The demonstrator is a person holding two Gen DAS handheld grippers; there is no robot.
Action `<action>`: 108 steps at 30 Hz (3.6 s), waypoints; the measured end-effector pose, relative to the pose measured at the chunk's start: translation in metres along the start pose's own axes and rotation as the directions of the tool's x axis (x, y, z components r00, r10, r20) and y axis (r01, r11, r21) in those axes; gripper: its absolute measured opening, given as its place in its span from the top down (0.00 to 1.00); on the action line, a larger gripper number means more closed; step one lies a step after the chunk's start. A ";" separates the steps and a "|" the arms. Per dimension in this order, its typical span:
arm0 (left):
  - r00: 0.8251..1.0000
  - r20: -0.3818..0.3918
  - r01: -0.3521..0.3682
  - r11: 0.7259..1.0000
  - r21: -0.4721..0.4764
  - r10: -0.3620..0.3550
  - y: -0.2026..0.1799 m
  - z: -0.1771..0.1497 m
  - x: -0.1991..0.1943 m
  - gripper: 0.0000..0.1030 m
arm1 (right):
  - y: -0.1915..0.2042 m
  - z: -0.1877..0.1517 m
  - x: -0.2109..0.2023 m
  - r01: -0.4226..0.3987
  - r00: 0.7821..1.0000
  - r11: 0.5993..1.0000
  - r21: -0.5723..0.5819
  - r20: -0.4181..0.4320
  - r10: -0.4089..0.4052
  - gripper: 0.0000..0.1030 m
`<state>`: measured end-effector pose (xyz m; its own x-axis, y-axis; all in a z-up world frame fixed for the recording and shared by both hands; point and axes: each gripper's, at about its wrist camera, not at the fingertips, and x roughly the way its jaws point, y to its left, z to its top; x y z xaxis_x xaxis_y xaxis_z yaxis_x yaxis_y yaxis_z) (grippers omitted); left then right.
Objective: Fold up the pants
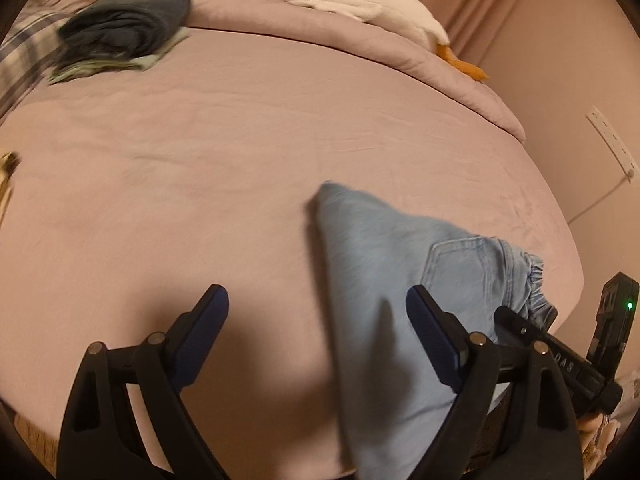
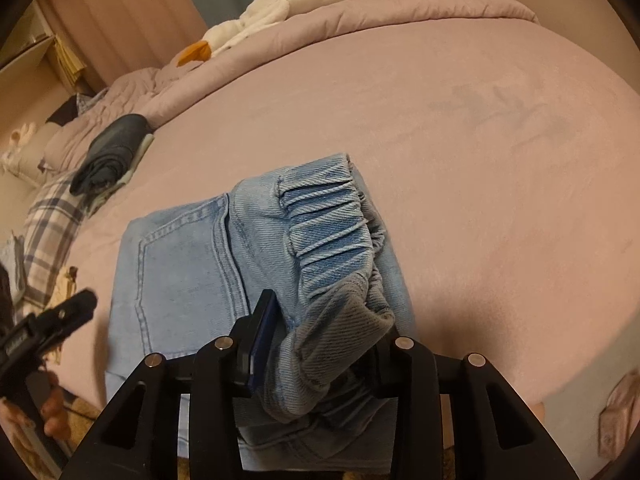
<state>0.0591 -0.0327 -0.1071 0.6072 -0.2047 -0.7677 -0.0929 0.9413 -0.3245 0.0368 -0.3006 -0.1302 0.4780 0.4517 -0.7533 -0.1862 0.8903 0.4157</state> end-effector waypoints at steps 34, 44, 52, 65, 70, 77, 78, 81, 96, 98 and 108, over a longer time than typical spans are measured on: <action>0.990 -0.122 0.079 0.994 0.077 -0.070 -0.009 -0.085 -0.003 0.28 | 0.010 -0.007 -0.011 0.061 0.998 0.998 -0.024 0.023 -0.060 0.62; 0.990 -0.123 0.080 0.994 0.076 -0.070 -0.012 -0.082 0.001 0.28 | 0.015 -0.005 -0.004 0.104 0.994 0.994 -0.038 0.019 -0.104 0.62; 0.991 -0.111 0.078 0.995 0.067 -0.070 -0.008 -0.089 -0.003 0.28 | 0.021 -0.010 -0.004 0.136 0.991 0.989 -0.060 0.025 -0.134 0.60; 0.993 -0.106 0.049 0.998 0.047 -0.044 -0.009 -0.092 -0.005 0.27 | 0.020 -0.015 -0.003 0.122 0.992 0.990 -0.066 0.029 -0.120 0.54; 0.994 -0.105 0.044 0.998 0.042 -0.039 -0.009 -0.091 -0.005 0.27 | 0.016 -0.016 -0.003 0.113 0.993 0.992 -0.063 0.027 -0.111 0.54; 0.994 -0.106 0.041 0.999 0.036 -0.037 -0.009 -0.091 -0.005 0.27 | 0.016 -0.017 -0.004 0.111 0.993 0.992 -0.063 0.031 -0.110 0.53; 0.994 -0.106 0.041 0.999 0.034 -0.037 -0.008 -0.091 -0.005 0.27 | 0.016 -0.017 -0.004 0.112 0.993 0.992 -0.063 0.031 -0.110 0.53; 0.993 -0.110 0.041 0.999 0.029 -0.037 -0.008 -0.090 -0.005 0.27 | 0.015 -0.018 -0.005 0.111 0.993 0.992 -0.063 0.031 -0.110 0.53; 0.990 -0.140 0.035 0.999 -0.018 -0.037 0.000 -0.083 -0.019 0.21 | 0.009 -0.018 -0.012 0.070 0.998 0.997 -0.032 0.006 -0.070 0.46; 0.994 -0.111 0.017 1.000 -0.006 -0.017 -0.001 -0.079 -0.024 0.19 | 0.002 -0.017 -0.017 0.039 0.999 0.999 0.005 -0.007 -0.038 0.36; 1.000 -0.010 0.028 1.000 0.015 -0.028 -0.004 -0.048 -0.018 0.09 | -0.025 -0.003 -0.033 -0.062 0.997 0.993 0.099 0.041 0.058 0.09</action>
<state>0.0107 -0.0458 -0.1188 0.6018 -0.2331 -0.7639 -0.0644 0.9392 -0.3374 0.0227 -0.3373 -0.1169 0.5015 0.5000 -0.7060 -0.1294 0.8503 0.5102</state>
